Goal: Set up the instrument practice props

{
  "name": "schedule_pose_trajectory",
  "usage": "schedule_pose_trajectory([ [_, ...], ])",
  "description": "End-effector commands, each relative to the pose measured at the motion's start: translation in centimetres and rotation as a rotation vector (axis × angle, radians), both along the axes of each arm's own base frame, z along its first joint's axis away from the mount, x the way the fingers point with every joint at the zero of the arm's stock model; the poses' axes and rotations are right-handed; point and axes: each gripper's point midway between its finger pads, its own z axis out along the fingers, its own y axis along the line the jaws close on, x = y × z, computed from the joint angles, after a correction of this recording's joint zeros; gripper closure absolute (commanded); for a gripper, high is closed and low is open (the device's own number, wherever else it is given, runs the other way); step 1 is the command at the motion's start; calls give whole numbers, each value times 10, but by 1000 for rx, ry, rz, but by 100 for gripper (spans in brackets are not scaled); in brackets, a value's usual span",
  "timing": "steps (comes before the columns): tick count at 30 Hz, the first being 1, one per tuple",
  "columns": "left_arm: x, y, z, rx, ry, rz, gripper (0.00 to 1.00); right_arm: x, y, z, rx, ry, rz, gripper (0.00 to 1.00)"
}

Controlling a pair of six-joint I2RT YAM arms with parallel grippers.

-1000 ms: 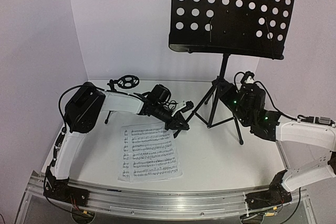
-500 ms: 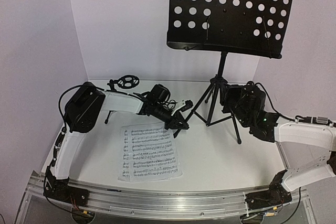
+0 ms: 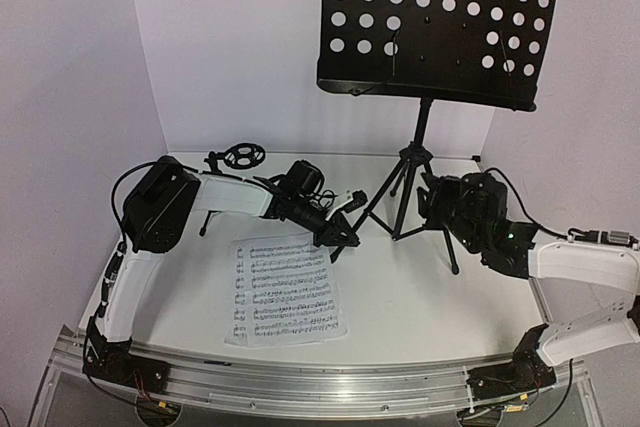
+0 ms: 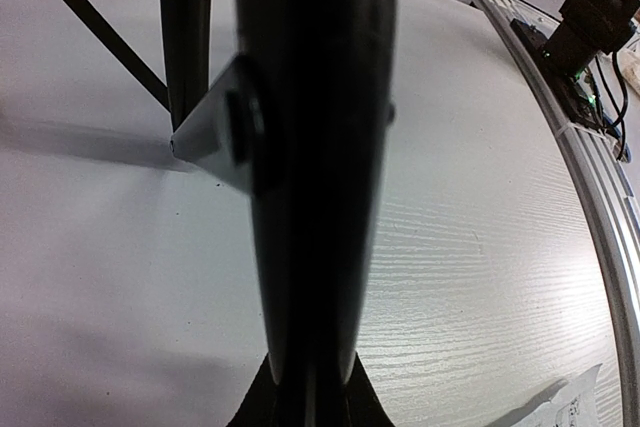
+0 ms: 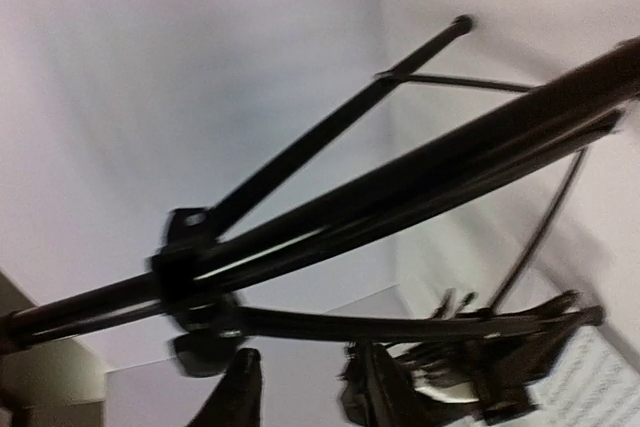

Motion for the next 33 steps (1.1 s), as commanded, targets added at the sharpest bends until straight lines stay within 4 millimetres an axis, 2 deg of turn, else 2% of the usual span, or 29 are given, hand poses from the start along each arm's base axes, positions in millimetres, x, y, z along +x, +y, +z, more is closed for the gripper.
schedule_pose_trajectory([
  [1,14,9,-9,25,-10,36,100,-24,-22,-15,-405,97,75,55],
  [4,14,7,-7,19,-12,32,100,-30,-33,39,-862,-31,192,47],
  [6,14,7,-6,16,-15,30,100,-32,-22,67,-1227,-152,370,46],
  [9,15,6,-4,11,-24,29,100,-37,-16,69,-1689,-222,594,46],
  [11,15,6,-3,11,-26,29,100,-37,-13,72,-2027,-332,692,46],
  [14,15,7,-4,17,-25,28,100,-38,4,60,-2464,-573,864,46],
  [17,14,8,-6,23,-21,27,100,-40,18,49,-2702,-785,944,45],
  [21,13,7,-7,20,-14,22,100,-33,18,49,-2869,-817,942,47],
  [22,13,6,-6,18,-15,21,100,-31,19,48,2867,809,-928,47],
  [25,15,5,-5,13,-20,21,100,-22,20,45,2780,751,-809,49],
  [27,15,4,-6,11,-19,22,100,-12,19,44,2732,671,-731,53],
  [33,15,5,-8,12,-10,22,100,3,16,30,2644,518,-689,60],
])
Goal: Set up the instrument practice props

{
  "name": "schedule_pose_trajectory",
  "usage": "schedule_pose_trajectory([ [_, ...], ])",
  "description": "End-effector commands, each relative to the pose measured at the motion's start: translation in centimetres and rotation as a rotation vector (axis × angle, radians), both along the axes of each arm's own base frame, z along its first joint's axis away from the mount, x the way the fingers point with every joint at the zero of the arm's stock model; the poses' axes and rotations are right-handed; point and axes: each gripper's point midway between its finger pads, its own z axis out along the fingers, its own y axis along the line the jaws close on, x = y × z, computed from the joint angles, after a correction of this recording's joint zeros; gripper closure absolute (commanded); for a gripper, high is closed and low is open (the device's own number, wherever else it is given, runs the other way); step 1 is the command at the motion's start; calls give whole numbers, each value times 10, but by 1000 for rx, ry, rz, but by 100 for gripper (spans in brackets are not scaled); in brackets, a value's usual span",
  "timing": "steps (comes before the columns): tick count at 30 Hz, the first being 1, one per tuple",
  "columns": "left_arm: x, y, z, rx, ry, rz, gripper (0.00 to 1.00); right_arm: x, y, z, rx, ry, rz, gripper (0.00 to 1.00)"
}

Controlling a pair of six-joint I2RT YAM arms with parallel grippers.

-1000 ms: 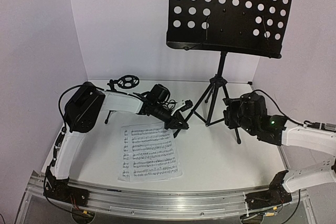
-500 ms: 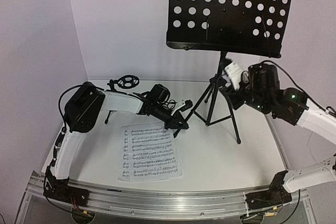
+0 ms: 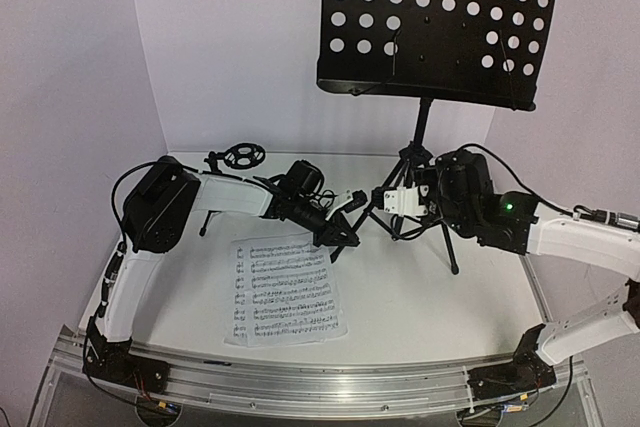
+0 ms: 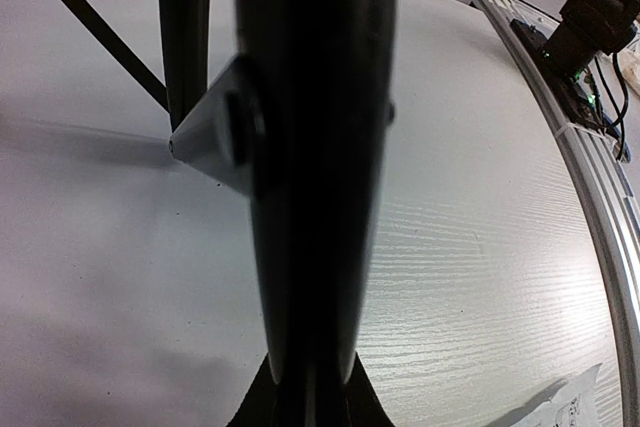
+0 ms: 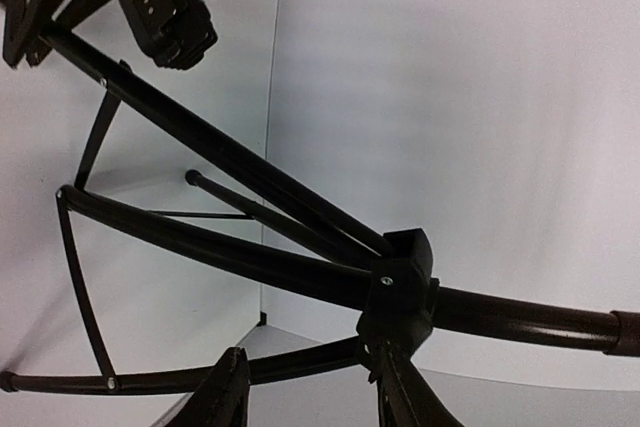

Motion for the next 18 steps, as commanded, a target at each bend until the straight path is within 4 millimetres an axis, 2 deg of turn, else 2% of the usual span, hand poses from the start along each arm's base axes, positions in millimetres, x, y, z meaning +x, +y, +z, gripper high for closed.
schedule_pose_trajectory([
  [1,15,5,-8,13,-11,24,100,17,-4,12,-105,-135,-50,61],
  [9,14,5,-9,17,-6,21,100,27,-3,31,-33,-230,-114,56],
  [15,13,5,-11,18,1,21,100,23,-1,60,53,-278,-92,54],
  [18,15,4,-9,12,3,22,100,25,-2,56,53,-260,-89,54],
])
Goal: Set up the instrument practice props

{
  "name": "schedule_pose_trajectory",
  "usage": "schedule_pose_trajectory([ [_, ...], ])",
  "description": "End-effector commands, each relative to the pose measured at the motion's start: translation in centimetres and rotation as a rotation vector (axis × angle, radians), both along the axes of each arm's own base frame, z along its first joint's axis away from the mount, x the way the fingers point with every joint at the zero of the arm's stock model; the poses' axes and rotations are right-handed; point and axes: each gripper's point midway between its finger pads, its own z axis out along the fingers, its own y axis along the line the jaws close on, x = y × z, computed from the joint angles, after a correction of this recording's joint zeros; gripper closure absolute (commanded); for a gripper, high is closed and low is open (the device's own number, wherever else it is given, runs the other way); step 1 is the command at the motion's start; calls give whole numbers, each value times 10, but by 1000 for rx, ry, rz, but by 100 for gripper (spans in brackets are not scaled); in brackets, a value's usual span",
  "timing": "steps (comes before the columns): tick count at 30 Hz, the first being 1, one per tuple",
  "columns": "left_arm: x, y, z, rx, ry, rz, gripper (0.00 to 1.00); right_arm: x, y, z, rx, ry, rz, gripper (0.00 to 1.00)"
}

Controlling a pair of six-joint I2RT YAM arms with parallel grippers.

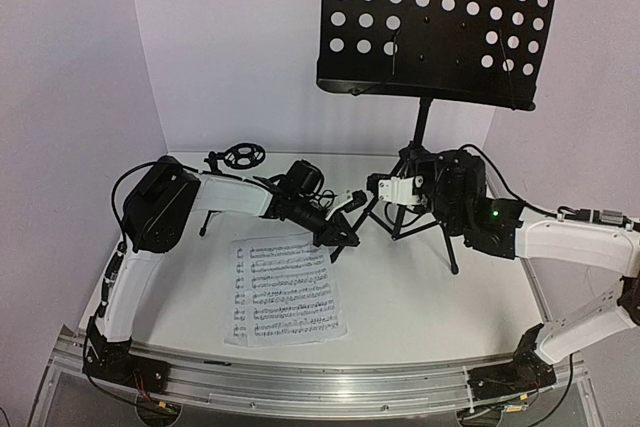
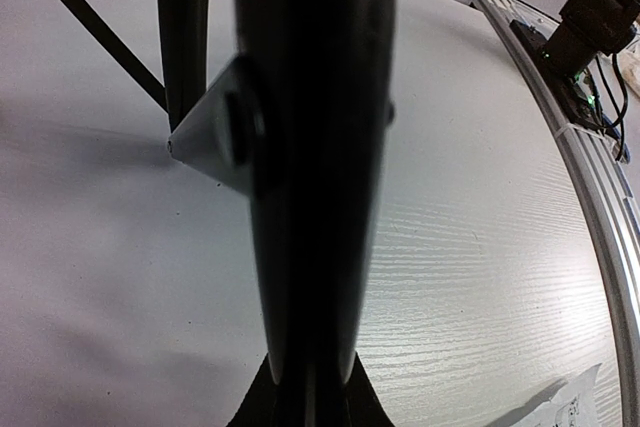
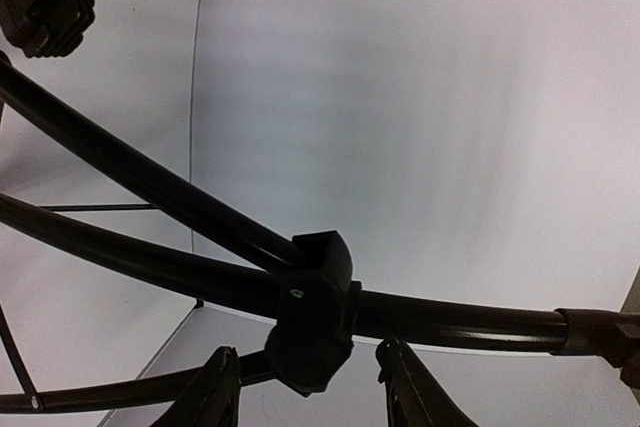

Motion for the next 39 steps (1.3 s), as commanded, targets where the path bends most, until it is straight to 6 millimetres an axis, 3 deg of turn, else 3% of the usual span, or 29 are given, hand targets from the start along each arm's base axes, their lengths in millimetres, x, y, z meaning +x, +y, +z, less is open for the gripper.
schedule_pose_trajectory([
  [1,15,4,-9,12,1,24,100,5,-6,31,84,-59,-15,55],
  [6,16,5,-8,8,10,28,100,20,-10,13,49,-23,-41,59],
  [15,18,7,-9,11,15,31,100,35,-7,14,66,-22,-36,69],
  [27,18,9,-10,12,17,33,100,47,3,9,102,-37,-47,92],
  [32,16,11,-14,21,21,27,100,50,2,16,173,-75,-76,99],
  [39,21,11,-16,34,-19,39,100,50,-6,25,389,-108,-193,100],
])
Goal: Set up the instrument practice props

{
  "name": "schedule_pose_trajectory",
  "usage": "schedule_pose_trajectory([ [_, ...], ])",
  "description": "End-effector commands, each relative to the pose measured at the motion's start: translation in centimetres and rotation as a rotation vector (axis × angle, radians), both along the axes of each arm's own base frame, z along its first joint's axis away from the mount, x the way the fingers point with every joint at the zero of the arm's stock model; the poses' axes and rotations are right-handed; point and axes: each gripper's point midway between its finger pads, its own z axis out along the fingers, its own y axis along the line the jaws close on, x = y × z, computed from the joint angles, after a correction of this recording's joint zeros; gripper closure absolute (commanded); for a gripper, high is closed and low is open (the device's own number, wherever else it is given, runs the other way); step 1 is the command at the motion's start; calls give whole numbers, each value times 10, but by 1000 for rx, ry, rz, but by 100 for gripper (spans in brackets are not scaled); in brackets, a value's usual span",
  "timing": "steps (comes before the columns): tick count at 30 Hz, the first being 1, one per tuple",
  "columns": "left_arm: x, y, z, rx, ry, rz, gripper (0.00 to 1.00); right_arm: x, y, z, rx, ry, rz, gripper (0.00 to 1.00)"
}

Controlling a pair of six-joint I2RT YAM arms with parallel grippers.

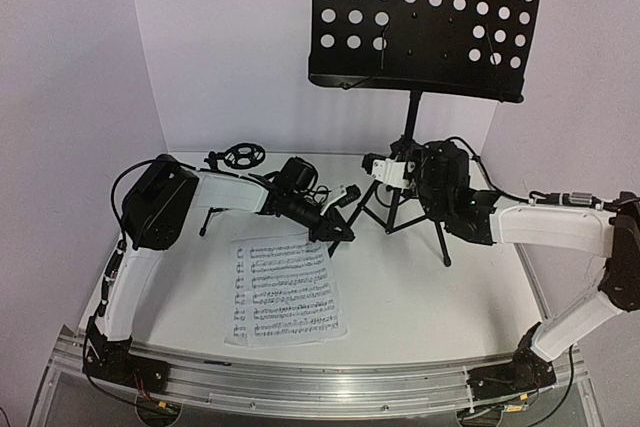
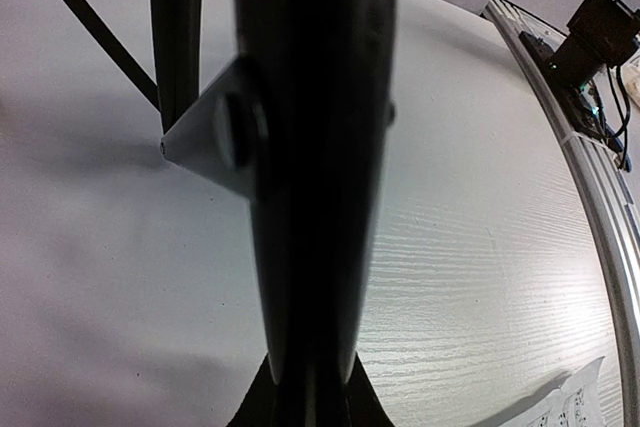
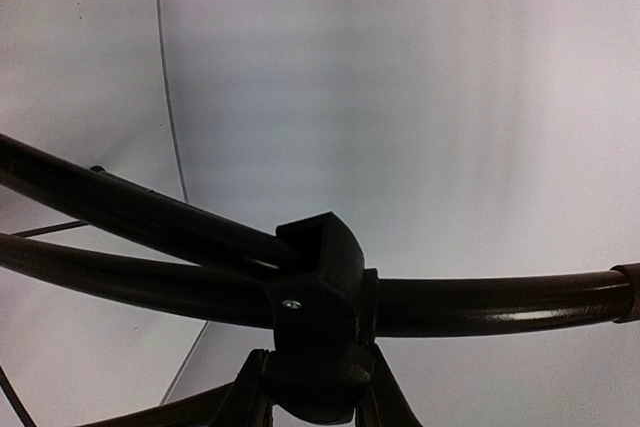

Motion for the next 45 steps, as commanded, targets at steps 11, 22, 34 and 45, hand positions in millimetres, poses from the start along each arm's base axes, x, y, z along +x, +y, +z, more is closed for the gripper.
schedule_pose_trajectory([
  [11,9,3,-19,55,-51,20,100,-11,-5,18,810,10,-213,100],
  [22,10,4,-23,64,-42,31,100,-25,3,-8,1372,168,-285,100],
  [34,10,2,-18,52,-41,28,100,-40,16,-4,1845,373,-273,99],
  [45,11,-1,-12,26,-39,29,100,-39,-7,23,2038,491,-139,56],
])
